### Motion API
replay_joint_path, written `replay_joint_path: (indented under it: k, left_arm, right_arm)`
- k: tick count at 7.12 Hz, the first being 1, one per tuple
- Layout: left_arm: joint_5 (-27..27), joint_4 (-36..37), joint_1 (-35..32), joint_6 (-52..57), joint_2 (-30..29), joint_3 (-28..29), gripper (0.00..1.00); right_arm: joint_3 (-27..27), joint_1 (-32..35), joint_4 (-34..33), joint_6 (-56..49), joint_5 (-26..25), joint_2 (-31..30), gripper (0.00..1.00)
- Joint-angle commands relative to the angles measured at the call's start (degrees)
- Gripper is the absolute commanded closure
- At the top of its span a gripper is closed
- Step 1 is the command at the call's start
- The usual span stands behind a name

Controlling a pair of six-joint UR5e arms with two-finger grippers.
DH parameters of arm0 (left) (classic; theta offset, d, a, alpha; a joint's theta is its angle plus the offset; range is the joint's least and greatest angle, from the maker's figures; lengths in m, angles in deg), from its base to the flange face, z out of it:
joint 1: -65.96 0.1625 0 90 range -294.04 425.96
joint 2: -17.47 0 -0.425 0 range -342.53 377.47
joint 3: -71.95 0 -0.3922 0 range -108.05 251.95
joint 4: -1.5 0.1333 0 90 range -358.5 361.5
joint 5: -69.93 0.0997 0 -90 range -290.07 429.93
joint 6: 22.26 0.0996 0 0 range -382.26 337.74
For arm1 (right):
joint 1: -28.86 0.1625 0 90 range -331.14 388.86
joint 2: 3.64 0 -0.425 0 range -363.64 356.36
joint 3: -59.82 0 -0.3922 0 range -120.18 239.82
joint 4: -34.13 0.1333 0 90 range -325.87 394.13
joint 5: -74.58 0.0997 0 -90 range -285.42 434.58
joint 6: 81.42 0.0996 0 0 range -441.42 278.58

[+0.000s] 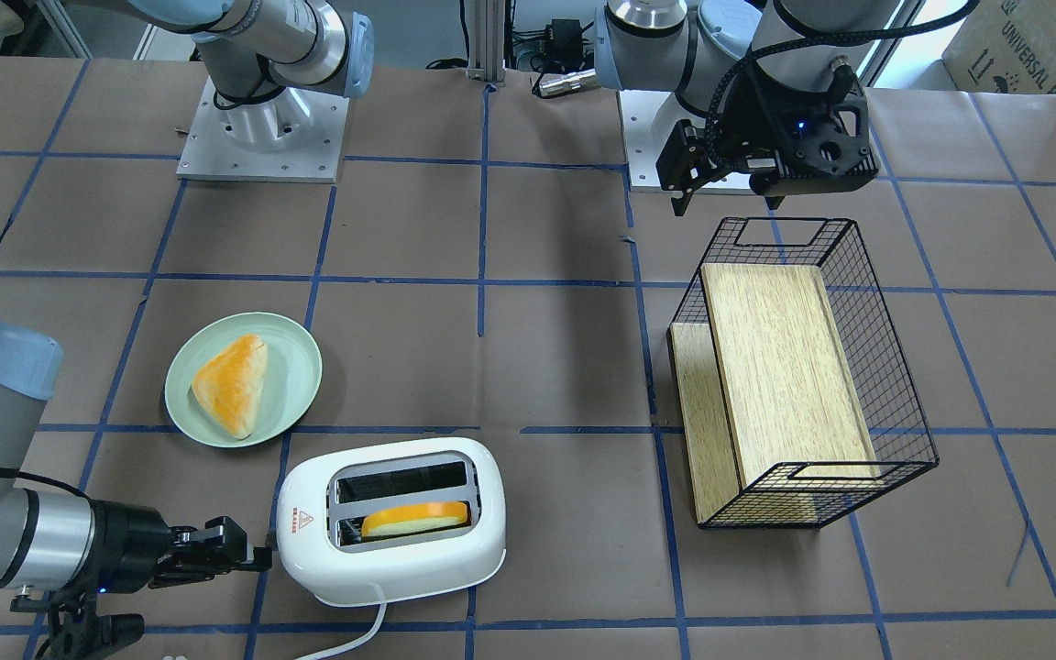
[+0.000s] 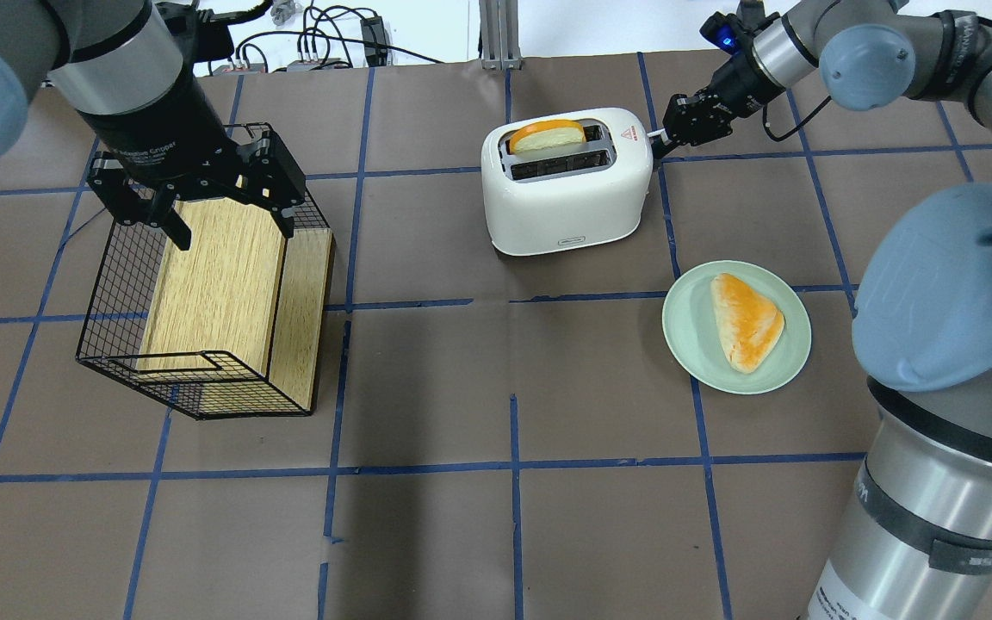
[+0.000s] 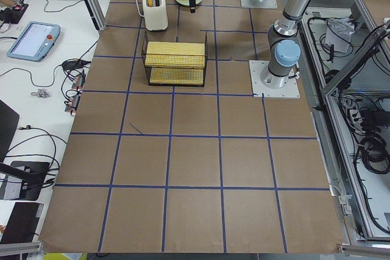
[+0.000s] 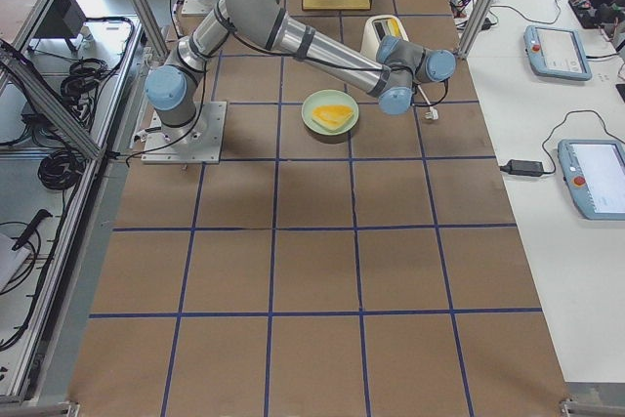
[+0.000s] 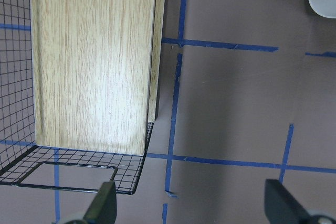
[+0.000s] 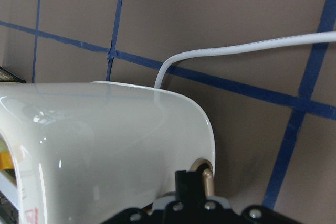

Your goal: Press toaster with right arm

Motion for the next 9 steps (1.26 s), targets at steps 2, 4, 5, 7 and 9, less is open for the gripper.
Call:
replay_joint_path:
  k: [2, 4, 5, 7, 9]
  left_arm:
    - [0.0, 0.0, 0.0, 0.0, 0.0, -0.01, 0.0]
    - [0.0, 0.0, 0.0, 0.0, 0.0, -0.01, 0.0]
    - [0.0, 0.0, 0.0, 0.0, 0.0, -0.01, 0.0]
    - [0.0, 0.0, 0.0, 0.0, 0.0, -0.01, 0.0]
    - [0.0, 0.0, 0.0, 0.0, 0.0, -0.01, 0.0]
  right_arm:
    - [-5.38, 2.67, 0.56, 5.3, -19.38, -8.01, 0.26]
    - [-6.73, 9.0, 0.91, 4.89, -40.32, -12.07, 0.0]
    - [-6.9, 9.37, -0.04, 4.8, -40.0, -13.48, 0.0]
    - [-0.8, 9.46, 7.09, 5.23, -39.82, -21.35, 0.0]
    - [15.96, 9.02, 6.98, 5.59, -36.39, -35.22, 0.0]
